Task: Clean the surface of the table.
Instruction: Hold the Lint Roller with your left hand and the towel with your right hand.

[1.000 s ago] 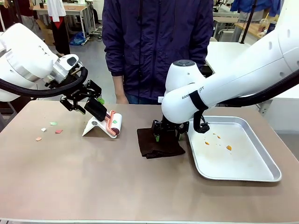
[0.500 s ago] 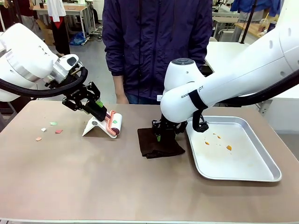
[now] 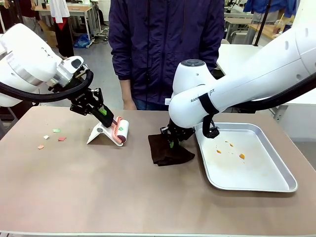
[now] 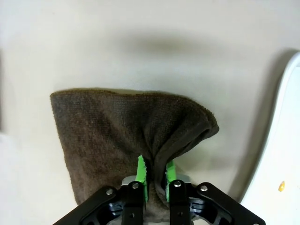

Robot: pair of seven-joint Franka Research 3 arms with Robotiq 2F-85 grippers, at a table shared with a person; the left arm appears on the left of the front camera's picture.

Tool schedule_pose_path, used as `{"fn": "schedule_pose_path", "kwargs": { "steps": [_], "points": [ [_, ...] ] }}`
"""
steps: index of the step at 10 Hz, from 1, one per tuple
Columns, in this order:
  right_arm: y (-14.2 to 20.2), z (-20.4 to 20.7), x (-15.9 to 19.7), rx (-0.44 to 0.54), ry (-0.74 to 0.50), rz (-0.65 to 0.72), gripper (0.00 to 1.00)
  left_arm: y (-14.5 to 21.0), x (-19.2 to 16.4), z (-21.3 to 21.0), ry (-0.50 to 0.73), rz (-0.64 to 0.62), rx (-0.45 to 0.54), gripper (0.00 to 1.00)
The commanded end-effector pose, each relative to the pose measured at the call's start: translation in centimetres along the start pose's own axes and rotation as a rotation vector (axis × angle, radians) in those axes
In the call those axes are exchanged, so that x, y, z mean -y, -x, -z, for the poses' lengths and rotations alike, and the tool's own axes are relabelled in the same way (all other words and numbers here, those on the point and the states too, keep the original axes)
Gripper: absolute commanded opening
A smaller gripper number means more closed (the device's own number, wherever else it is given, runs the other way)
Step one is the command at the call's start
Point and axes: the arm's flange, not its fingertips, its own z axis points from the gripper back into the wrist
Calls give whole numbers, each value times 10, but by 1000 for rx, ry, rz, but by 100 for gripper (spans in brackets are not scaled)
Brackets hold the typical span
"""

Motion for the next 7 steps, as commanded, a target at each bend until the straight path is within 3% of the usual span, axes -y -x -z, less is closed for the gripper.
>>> {"fn": "schedule_pose_path", "kwargs": {
  "steps": [1,6,7],
  "points": [
    [1,9,4,-12,17,23,0,1,3,-1,9,6,26,0],
    [1,7,7,-7,-13,27,0,2,6,-5,34,11,41,0],
    [0,6,15,-25,-81,29,0,4,6,-9,77,18,65,0]
  ]
}}
